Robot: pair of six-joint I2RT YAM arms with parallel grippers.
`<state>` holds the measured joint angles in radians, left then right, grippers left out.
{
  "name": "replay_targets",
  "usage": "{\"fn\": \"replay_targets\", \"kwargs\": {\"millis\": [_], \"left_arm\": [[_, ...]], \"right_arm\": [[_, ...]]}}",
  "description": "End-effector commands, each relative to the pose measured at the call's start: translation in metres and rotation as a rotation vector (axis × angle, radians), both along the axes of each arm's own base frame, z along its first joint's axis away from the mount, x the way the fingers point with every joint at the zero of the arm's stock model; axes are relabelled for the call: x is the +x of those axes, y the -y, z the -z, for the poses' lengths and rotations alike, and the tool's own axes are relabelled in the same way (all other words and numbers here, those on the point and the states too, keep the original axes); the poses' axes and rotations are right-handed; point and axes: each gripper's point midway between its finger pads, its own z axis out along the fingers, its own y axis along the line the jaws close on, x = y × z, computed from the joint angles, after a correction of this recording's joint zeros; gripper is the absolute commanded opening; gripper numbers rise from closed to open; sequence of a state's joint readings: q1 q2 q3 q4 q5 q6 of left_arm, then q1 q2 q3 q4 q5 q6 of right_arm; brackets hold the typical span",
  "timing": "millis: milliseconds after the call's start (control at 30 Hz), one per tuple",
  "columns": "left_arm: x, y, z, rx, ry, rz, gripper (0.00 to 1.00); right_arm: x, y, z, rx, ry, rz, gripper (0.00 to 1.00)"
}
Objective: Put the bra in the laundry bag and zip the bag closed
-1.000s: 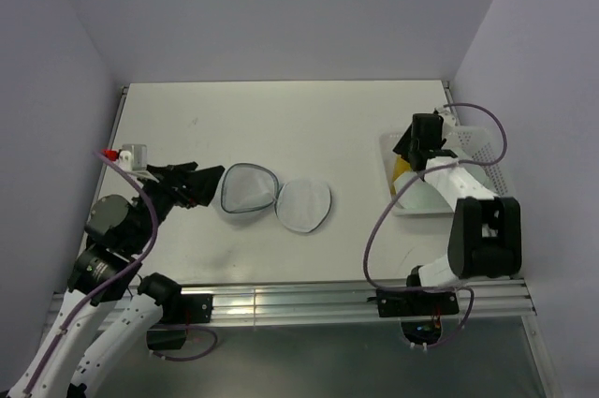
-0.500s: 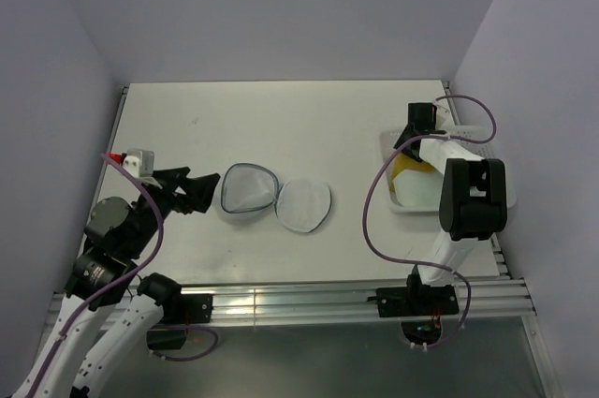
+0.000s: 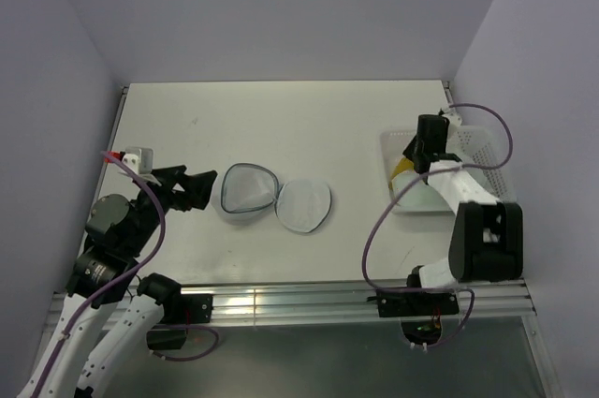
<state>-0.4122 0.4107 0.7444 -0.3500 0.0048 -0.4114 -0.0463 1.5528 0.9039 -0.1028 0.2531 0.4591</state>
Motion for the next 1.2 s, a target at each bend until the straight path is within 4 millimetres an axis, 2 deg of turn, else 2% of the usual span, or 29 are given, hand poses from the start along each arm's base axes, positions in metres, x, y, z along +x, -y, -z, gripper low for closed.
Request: {"fn": "replay_targets", "kwargs": {"millis": [0,33,100,133,200,267,300,367,400,433,500,567,767,900,933,1000,1167], "left_arm": [[0.003,0.002,0.001,0.016,0.001,0.008,0.93],[0.004,0.002,0.002,0.018,-0.003,0.010,0.93],[0.007,0.005,0.004,0.019,-0.011,0.016,0.95],[0.007,0.009,0.004,0.018,-0.014,0.040,0.95],[0.008,0.019,0.004,0.009,-0.015,0.094,0.97],[0.003,0.039,0.001,-0.019,-0.015,0.204,0.99],[0.001,0.045,-0.001,-0.033,-0.016,0.240,0.99],[-0.004,0.063,-0.003,-0.067,-0.041,0.345,0.99],[-0.004,0.068,-0.010,-0.089,-0.026,0.372,0.99],[-0.002,0.074,-0.009,-0.104,-0.042,0.394,0.99],[-0.005,0.084,-0.024,-0.170,-0.021,0.453,0.99],[-0.003,0.093,-0.028,-0.228,-0.034,0.492,0.99],[0.001,0.134,-0.040,-0.298,-0.031,0.584,0.99],[-0.010,0.180,-0.042,-0.277,-0.007,0.643,0.99],[-0.006,0.189,-0.038,-0.245,0.007,0.633,0.99],[0.001,0.200,-0.032,-0.220,0.012,0.572,0.99],[0.016,0.205,-0.034,-0.165,0.089,0.487,0.99]], "right_arm": [[0.014,-0.006,-0.097,-0.004,0.382,-0.004,0.00],[0.006,-0.012,-0.129,0.002,0.476,-0.019,0.00],[-0.004,-0.021,-0.146,0.024,0.553,-0.050,0.00],[-0.013,-0.024,-0.168,0.030,0.619,-0.061,0.00],[-0.027,-0.041,-0.190,0.039,0.687,-0.124,0.00],[-0.038,-0.055,-0.201,0.016,0.716,-0.165,0.00],[-0.048,-0.056,-0.218,0.002,0.769,-0.155,0.00],[-0.058,-0.067,-0.234,-0.005,0.826,-0.195,0.00],[-0.067,-0.070,-0.252,0.000,0.885,-0.205,0.00],[-0.072,-0.072,-0.260,0.001,0.914,-0.212,0.00],[-0.084,-0.080,-0.283,0.010,0.982,-0.259,0.00],[-0.091,-0.090,-0.299,0.040,1.020,-0.303,0.00],[-0.115,-0.133,-0.323,0.180,1.088,-0.501,0.00],[-0.125,-0.162,-0.326,0.347,1.102,-0.591,0.00],[-0.129,-0.171,-0.327,0.407,1.101,-0.611,0.00],[-0.132,-0.184,-0.327,0.463,1.091,-0.661,0.00],[-0.143,-0.212,-0.331,0.578,1.068,-0.762,0.00]]}}
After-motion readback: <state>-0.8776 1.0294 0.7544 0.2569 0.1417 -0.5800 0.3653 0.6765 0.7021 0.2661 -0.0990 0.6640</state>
